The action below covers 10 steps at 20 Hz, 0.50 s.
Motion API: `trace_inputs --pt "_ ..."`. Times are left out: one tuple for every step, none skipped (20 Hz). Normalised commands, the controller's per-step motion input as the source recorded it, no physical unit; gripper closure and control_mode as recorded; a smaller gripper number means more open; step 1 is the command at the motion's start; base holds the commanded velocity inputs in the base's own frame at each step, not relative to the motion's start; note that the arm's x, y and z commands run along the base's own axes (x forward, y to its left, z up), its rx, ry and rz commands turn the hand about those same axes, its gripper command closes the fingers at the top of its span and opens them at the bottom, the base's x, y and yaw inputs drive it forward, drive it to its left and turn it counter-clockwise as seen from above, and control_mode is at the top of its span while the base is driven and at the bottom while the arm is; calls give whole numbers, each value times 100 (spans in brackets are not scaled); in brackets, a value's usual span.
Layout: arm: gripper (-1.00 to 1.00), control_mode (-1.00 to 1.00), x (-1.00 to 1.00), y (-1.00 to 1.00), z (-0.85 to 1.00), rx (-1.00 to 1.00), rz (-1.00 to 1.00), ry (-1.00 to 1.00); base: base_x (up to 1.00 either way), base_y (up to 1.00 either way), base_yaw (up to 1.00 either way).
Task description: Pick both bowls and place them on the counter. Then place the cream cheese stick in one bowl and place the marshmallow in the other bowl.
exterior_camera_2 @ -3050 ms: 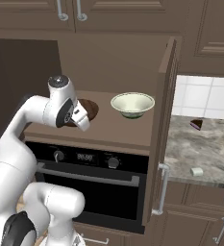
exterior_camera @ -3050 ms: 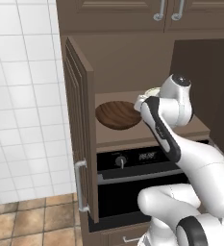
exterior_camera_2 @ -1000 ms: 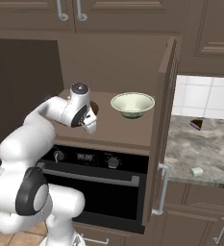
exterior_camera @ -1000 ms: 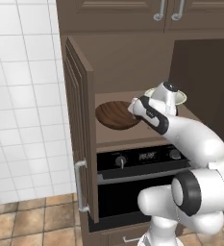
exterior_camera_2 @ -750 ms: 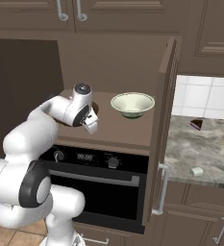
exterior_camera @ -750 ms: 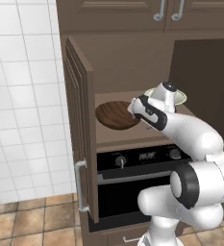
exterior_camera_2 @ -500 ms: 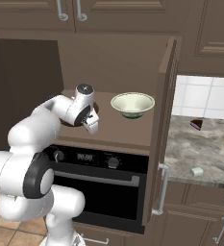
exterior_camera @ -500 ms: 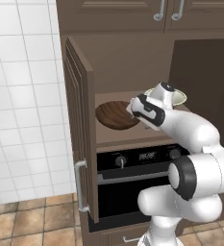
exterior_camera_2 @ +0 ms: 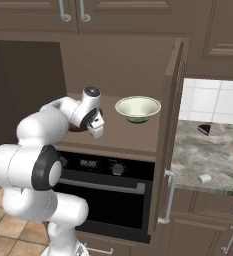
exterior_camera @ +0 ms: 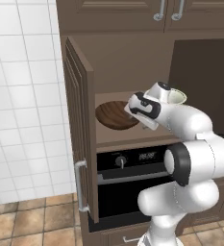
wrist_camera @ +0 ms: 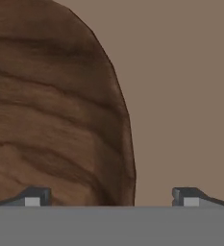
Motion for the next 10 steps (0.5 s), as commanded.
trace_inputs --pt "-100 -100 15 0 -15 0 0 3 0 0 0" --pt "-100 -100 16 3 -16 0 0 3 0 0 0" --pt "-100 -100 17 6 -17 0 0 4 0 0 0" --pt "-100 -100 12 4 -24 0 0 3 0 0 0" --pt "100 -100 3 0 -27 0 0 0 0 0 0" --pt "100 -100 0 0 -26 0 0 0 0 0 0" --pt "100 -100 0 0 -17 0 0 0 0 0 0" --pt "100 -100 0 0 -12 0 0 0 0 0 0" --pt "100 -100 0 0 0 0 0 0 0 0 0" --pt "100 -100 0 0 0 0 0 0 0 0 0"
